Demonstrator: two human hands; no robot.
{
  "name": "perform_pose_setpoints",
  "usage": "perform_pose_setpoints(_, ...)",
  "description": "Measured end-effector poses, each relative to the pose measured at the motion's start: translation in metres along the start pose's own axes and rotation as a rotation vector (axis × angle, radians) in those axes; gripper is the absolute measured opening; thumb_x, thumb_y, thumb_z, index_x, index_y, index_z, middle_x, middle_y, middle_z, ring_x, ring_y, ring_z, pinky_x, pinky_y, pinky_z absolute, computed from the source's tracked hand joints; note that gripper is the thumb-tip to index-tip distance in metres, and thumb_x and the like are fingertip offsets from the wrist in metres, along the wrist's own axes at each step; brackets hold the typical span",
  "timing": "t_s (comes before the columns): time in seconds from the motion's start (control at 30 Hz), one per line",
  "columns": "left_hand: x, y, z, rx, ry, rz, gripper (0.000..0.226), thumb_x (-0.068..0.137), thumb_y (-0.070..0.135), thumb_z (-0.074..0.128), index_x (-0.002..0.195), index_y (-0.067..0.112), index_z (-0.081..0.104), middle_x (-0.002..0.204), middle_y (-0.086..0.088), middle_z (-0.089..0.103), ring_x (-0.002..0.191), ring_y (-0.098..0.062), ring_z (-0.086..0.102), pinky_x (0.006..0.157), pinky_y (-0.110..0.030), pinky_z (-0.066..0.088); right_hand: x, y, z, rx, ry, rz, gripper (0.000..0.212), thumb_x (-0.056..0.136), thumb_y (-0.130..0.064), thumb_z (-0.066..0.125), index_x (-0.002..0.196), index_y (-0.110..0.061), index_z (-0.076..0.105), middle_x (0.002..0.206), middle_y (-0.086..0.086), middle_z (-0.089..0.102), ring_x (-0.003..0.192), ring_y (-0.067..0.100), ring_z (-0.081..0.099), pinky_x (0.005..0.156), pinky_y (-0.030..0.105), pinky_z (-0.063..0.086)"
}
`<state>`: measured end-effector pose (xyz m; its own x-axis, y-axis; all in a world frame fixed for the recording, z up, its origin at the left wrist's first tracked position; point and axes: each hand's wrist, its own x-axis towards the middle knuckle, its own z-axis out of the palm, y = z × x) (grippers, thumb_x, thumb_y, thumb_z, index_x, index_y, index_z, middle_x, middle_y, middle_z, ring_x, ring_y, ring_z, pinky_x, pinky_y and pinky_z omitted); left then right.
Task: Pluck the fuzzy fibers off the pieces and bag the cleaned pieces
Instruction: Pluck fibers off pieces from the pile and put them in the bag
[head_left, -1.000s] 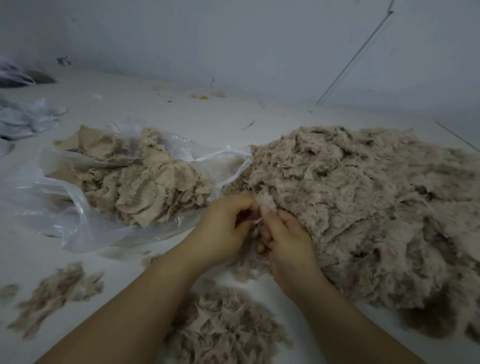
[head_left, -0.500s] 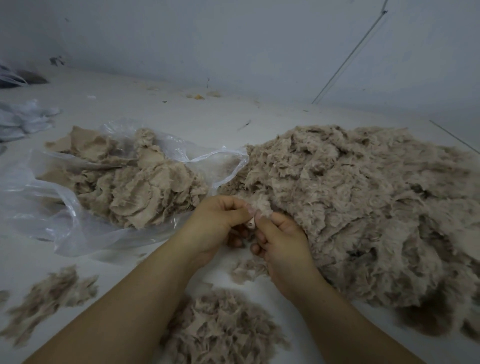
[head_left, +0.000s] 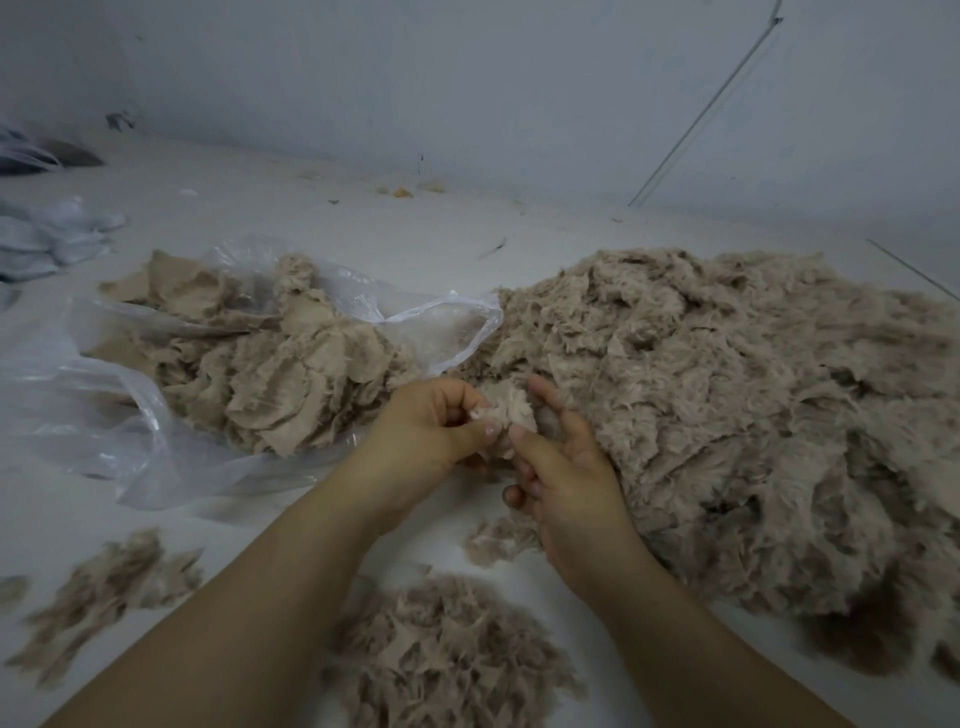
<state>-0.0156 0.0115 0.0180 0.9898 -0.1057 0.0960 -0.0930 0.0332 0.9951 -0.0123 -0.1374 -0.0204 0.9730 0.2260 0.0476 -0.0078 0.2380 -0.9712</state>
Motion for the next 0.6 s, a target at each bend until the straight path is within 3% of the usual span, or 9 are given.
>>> perform_pose_setpoints(0.1,-0.0025,0.0008,0.0007,0.023,-0.048,0.052,0.013,0.089,-0.01,0.06,0.079,-0.001,0.06,0.075,-0.019,0.069,0.074,-0.028,0.069,0.075,-0.04,0.058,0.0011,-0.0007,-0.0018,-0.037,-0.031,0.001,0.035,0.088,-0.035,0.058,0.119,-0.051,0.064,0.06,-0.014,0.055,0.054,0.001,0.049,0.054,0.023,0.045)
perform_pose_setpoints(0.17,-0.0051,0.0018,0.0027,0.035,-0.076,0.081,0.013,0.089,-0.007,0.061,0.079,0.001,0.061,0.078,-0.023,0.068,0.076,-0.03,0.068,0.078,-0.039,0.057,0.0011,-0.0028,-0.0007,-0.029,-0.017,0.041,0.026,0.087,-0.04,0.057,0.109,-0.043,0.071,0.061,-0.007,0.05,0.055,0.005,0.046,0.054,0.025,0.044)
perform_pose_setpoints(0.23,-0.0052,0.0041,0.0038,0.037,-0.021,0.107,0.015,0.085,-0.002,0.066,0.075,0.008,0.063,0.08,-0.019,0.066,0.076,-0.026,0.064,0.076,-0.036,0.053,0.0016,-0.004,0.0014,0.009,0.02,0.076,0.023,0.091,-0.043,0.058,0.089,-0.029,0.076,0.059,-0.005,0.047,0.052,0.007,0.044,0.052,0.025,0.045)
perform_pose_setpoints(0.33,-0.0022,0.008,0.0016,-0.055,0.041,0.106,0.012,0.077,0.002,0.065,0.07,0.011,0.061,0.073,-0.013,0.062,0.07,-0.023,0.059,0.067,-0.03,0.05,0.0014,-0.0045,0.0028,0.023,0.054,0.11,0.039,0.101,-0.04,0.05,0.074,-0.022,0.072,0.056,-0.005,0.045,0.05,0.007,0.042,0.05,0.024,0.045)
perform_pose_setpoints(0.43,-0.0008,0.0042,-0.0004,0.025,0.099,0.094,0.016,0.087,-0.009,0.062,0.077,0.002,0.057,0.071,-0.014,0.058,0.069,-0.026,0.056,0.067,-0.038,0.047,-0.0004,-0.0054,0.0019,0.073,0.071,0.113,0.039,0.092,-0.052,0.056,0.081,-0.016,0.066,0.056,-0.004,0.045,0.049,0.007,0.041,0.051,0.025,0.044)
perform_pose_setpoints(0.5,-0.0026,0.0034,0.0012,0.032,0.109,0.074,0.012,0.089,-0.009,0.061,0.08,-0.001,0.058,0.069,-0.015,0.058,0.065,-0.026,0.056,0.061,-0.034,0.049,-0.0013,-0.005,0.0007,0.048,0.043,0.084,0.043,0.079,-0.058,0.067,0.087,-0.016,0.065,0.059,-0.006,0.054,0.051,0.005,0.049,0.051,0.024,0.044)
perform_pose_setpoints(0.6,-0.0043,0.006,0.0034,0.016,0.086,0.042,0.013,0.091,-0.006,0.059,0.079,-0.003,0.061,0.063,-0.013,0.062,0.055,-0.019,0.059,0.052,-0.029,0.049,-0.0023,-0.0037,0.0005,-0.063,0.03,0.066,0.03,0.085,-0.036,0.076,0.108,-0.018,0.068,0.09,0.007,0.074,0.08,0.017,0.068,0.055,0.023,0.047)
